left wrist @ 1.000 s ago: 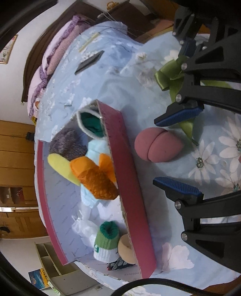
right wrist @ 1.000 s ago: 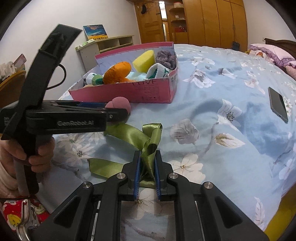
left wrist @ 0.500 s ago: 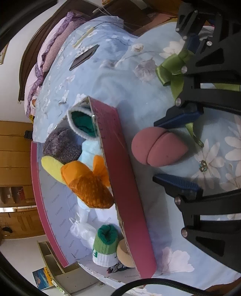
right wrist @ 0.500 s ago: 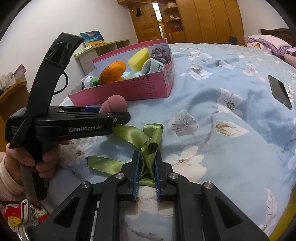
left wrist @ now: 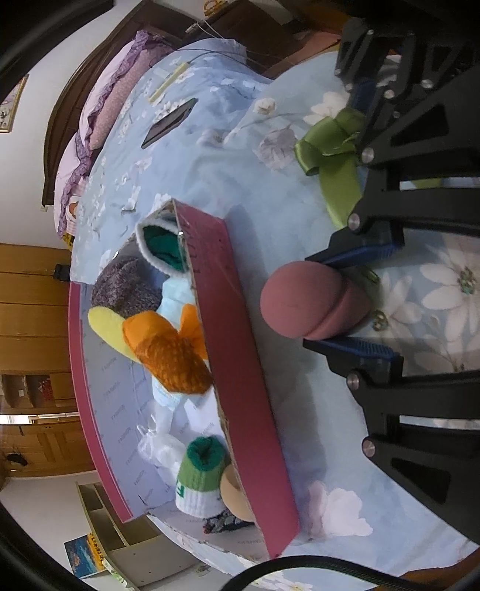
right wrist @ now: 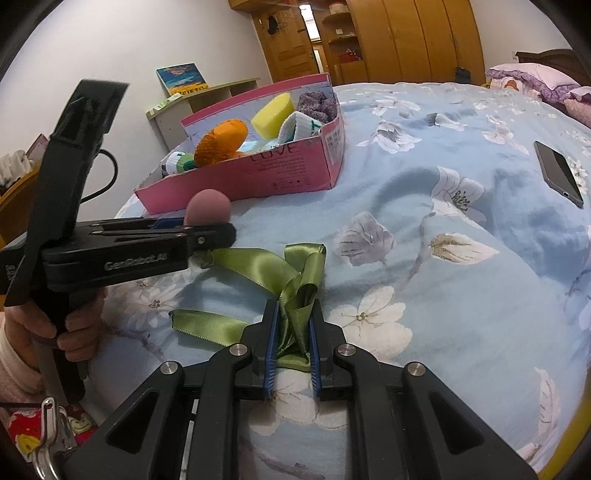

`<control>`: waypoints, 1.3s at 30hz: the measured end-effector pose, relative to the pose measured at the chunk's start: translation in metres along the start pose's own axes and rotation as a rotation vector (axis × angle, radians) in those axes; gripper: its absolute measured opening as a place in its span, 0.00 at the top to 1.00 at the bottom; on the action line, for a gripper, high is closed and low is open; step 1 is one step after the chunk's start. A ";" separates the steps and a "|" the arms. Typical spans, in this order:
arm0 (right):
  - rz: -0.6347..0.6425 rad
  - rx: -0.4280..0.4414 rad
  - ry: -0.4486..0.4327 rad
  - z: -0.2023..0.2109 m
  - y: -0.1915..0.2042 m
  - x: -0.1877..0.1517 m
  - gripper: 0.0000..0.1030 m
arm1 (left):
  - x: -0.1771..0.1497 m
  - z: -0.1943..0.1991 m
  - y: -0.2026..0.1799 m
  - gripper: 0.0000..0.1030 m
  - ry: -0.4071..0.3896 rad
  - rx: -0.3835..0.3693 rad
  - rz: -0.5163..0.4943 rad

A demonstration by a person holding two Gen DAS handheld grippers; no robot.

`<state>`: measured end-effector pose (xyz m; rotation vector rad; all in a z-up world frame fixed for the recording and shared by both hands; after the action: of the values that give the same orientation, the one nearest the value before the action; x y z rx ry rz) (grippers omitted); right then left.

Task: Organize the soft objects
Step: 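Carry the pink sponge into the box with the left tool while the right tool carries the bow there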

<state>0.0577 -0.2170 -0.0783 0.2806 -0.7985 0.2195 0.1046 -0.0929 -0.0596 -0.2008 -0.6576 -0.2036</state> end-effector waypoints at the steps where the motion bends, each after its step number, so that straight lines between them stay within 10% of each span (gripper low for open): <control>1: -0.001 0.001 0.000 0.000 0.000 0.000 0.86 | -0.001 0.002 0.001 0.64 -0.001 -0.001 0.001; 39: 0.139 -0.039 -0.160 0.036 0.032 0.049 0.86 | 0.014 0.065 0.057 0.65 -0.142 0.018 0.132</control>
<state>0.0573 -0.1946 -0.0137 0.2072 -0.9807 0.3146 0.0914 -0.0239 -0.0072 -0.2421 -0.7842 -0.0564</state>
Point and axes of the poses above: each gripper's, at about its wrist camera, not at the fingertips, and z roughly against the way its jaws point, y to its left, x to its top, the point moved 5 cm from there along -z, roughly the way its jaws point, and after that the axes turned 7 degrees about z, right-handed, at the moved point
